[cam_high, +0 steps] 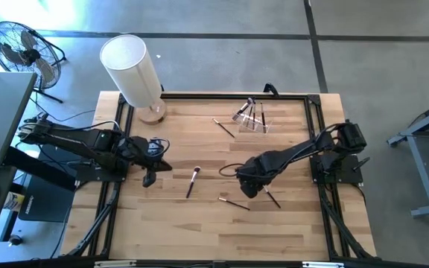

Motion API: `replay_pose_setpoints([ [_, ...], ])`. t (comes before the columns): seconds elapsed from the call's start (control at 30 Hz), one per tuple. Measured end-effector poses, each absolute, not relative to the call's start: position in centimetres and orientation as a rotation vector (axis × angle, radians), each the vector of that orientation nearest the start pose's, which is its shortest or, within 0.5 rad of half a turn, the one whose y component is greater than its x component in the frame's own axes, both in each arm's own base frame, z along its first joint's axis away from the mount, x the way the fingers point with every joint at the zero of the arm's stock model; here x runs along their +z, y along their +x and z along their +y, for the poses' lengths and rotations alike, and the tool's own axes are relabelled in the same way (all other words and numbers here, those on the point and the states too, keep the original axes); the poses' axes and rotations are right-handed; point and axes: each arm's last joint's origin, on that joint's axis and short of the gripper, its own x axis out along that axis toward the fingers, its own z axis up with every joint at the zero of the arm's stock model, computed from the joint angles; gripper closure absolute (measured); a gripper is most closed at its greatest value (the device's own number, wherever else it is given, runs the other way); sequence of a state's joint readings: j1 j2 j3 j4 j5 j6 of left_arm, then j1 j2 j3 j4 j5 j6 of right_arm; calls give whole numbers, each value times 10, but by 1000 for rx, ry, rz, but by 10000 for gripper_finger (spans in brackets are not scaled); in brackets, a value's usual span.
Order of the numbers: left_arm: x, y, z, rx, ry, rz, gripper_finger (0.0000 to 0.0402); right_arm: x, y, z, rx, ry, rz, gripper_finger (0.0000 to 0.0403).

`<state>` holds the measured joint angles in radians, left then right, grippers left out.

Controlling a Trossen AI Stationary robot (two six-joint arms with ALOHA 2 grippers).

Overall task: Pick & Place Makeup Brushes
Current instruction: Put the black makeup brush into the transparent organizer

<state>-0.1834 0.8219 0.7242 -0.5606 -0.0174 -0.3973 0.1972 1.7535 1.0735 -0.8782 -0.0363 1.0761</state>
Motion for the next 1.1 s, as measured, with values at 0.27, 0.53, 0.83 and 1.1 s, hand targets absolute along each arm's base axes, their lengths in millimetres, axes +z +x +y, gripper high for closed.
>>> replay_pose_setpoints([
  [0.27,272,163,-27,57,-253,672,401,147,287,59,-646,724,1455,285],
  [0.53,272,163,-27,37,-255,677,401,132,278,57,-659,745,1436,325],
  [0.83,272,163,-28,10,-265,682,401,141,283,54,-658,742,1338,397],
  [1.1,281,164,-25,127,-229,624,401,210,276,31,-599,660,997,400],
])
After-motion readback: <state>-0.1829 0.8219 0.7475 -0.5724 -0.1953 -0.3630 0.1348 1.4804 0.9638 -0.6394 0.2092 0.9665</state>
